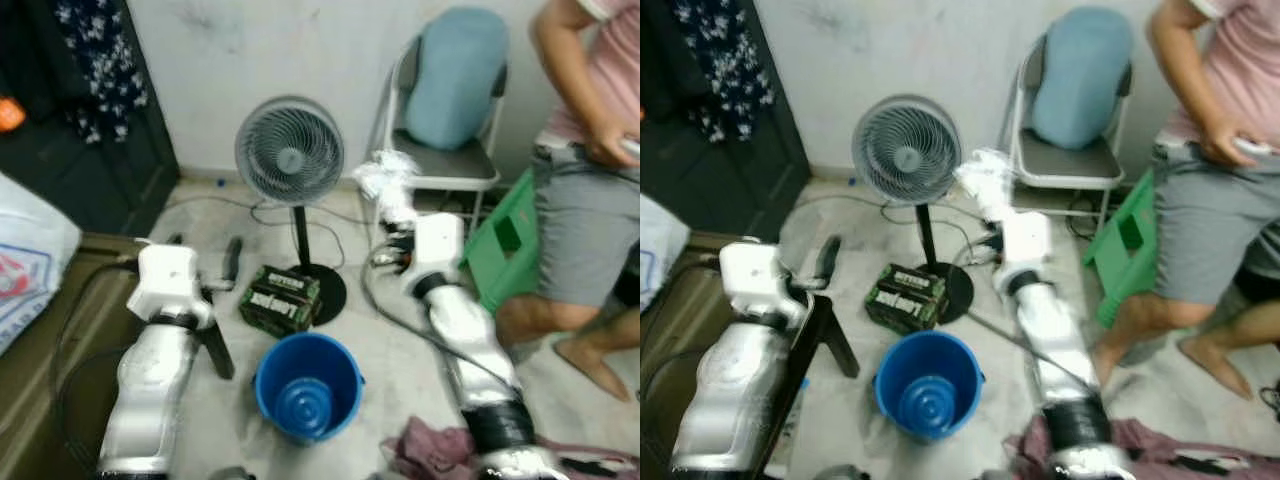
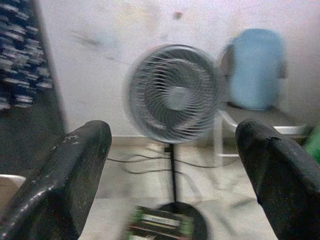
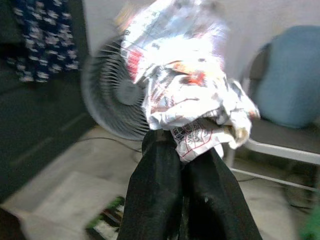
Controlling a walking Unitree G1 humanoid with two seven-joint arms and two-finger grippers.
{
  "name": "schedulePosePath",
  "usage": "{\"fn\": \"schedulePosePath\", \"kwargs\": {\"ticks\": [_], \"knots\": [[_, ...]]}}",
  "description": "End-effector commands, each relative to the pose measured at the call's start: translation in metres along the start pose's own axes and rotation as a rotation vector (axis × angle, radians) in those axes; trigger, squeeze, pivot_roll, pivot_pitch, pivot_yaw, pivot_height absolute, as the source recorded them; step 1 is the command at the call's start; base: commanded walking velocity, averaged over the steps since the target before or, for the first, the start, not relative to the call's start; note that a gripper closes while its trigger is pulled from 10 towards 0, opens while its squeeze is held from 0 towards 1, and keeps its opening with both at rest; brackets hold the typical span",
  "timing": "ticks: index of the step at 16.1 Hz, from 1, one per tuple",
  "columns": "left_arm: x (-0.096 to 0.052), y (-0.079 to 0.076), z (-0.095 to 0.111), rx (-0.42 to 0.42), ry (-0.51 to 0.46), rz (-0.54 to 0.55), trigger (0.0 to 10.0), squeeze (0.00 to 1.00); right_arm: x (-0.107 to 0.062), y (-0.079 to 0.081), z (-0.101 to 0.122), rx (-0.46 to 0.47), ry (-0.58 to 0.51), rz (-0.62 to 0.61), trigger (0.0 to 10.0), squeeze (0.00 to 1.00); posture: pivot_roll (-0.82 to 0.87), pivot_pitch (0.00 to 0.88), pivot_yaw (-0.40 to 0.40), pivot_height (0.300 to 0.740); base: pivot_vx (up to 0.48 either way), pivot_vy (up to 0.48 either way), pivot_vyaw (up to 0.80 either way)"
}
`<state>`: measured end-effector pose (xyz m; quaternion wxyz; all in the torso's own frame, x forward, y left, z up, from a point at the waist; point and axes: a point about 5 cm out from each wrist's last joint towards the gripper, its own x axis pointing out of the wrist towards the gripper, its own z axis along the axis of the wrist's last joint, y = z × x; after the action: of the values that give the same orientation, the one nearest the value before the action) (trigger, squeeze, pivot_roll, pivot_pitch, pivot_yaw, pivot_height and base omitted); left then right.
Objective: Clean up the room
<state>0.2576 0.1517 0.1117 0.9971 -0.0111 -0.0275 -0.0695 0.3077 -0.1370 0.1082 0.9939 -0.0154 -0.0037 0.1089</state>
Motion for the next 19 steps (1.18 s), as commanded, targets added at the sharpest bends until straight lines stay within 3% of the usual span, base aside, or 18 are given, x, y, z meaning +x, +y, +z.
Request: {"fn": "schedulePosePath", "kwargs": {"ticks": [1,6,9,12,15,19], "knots": [[-0.002,0.005,0.0,0.023,0.011,0.014,10.0,0.0,0.004,0.005,0.009,0.009,-0.042,0.019,10.0,0.0,-0.02,0.0,-0.045,0.74,0.0,0.0,0.0],[-0.009,0.019,0.004,0.061,0.017,0.051,10.0,0.0,0.017,0.021,0.014,0.03,-0.057,0.049,10.0,0.0,0.02,0.0,-0.049,0.74,0.0,0.0,0.77],[-0.02,0.024,0.006,0.105,0.033,0.06,10.0,0.0,0.023,0.029,0.007,0.058,0.002,0.025,10.0,0.0,0.04,0.036,-0.059,0.74,0.0,0.0,0.0],[-0.03,0.021,0.005,0.076,0.05,0.044,10.0,0.0,0.021,0.02,-0.013,0.031,0.143,-0.1,10.0,0.0,0.05,0.058,-0.061,0.74,0.0,0.0,0.0],[-0.049,0.014,0.008,0.099,0.079,-0.058,10.0,0.0,0.013,0.02,-0.032,0.013,0.277,-0.153,10.0,0.0,0.06,0.121,-0.036,0.74,0.0,0.0,0.0],[-0.08,0.026,0.013,0.148,0.156,-0.113,10.0,0.0,0.014,0.031,-0.045,0.052,0.354,-0.167,10.0,0.0,0.13,0.209,0.027,0.74,0.0,0.0,0.0]]}}
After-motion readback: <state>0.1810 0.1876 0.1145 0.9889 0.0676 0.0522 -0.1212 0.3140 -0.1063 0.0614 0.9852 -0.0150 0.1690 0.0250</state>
